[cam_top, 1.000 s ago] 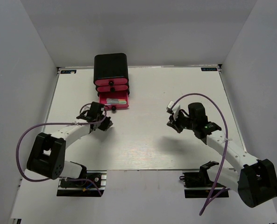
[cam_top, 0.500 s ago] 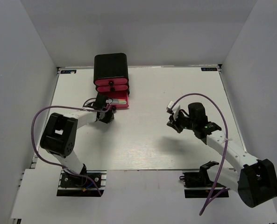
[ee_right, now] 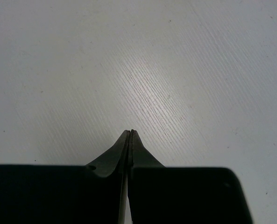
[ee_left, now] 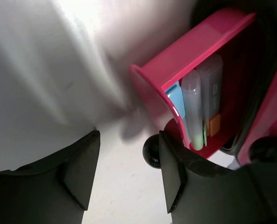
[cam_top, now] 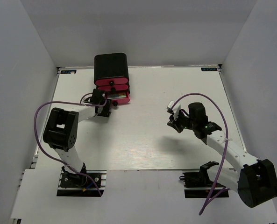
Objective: Sort the stationery into containers
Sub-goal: Close the drawer in the storage box.
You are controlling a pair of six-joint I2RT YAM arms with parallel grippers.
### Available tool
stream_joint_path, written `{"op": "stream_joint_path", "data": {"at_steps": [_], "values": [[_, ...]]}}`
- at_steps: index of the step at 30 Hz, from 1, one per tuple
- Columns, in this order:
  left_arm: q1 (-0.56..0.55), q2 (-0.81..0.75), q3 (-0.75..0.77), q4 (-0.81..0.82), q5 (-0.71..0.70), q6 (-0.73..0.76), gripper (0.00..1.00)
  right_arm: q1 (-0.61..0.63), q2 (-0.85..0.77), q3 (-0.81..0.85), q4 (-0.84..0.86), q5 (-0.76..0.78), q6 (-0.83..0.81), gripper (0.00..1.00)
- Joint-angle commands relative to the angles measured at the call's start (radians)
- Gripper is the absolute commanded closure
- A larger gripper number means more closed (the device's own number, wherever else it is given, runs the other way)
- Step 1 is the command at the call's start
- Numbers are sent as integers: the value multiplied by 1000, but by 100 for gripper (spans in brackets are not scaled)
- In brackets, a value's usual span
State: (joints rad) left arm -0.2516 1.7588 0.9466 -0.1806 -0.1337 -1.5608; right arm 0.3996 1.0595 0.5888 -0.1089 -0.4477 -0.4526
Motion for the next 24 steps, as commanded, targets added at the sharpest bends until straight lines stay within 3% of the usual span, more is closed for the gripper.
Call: {"op": "stream_joint_path", "data": {"at_steps": [1, 13, 24], "values": [[18, 50, 20, 4, -6, -5, 35, -7, 0, 12, 21, -2, -8, 100], [37, 103, 92, 23, -15, -56, 23, -11, 16, 25, 15, 3, -14, 100], [46, 137, 107, 72, -6, -65, 20, -21, 23, 36, 15, 4, -21, 100]]}}
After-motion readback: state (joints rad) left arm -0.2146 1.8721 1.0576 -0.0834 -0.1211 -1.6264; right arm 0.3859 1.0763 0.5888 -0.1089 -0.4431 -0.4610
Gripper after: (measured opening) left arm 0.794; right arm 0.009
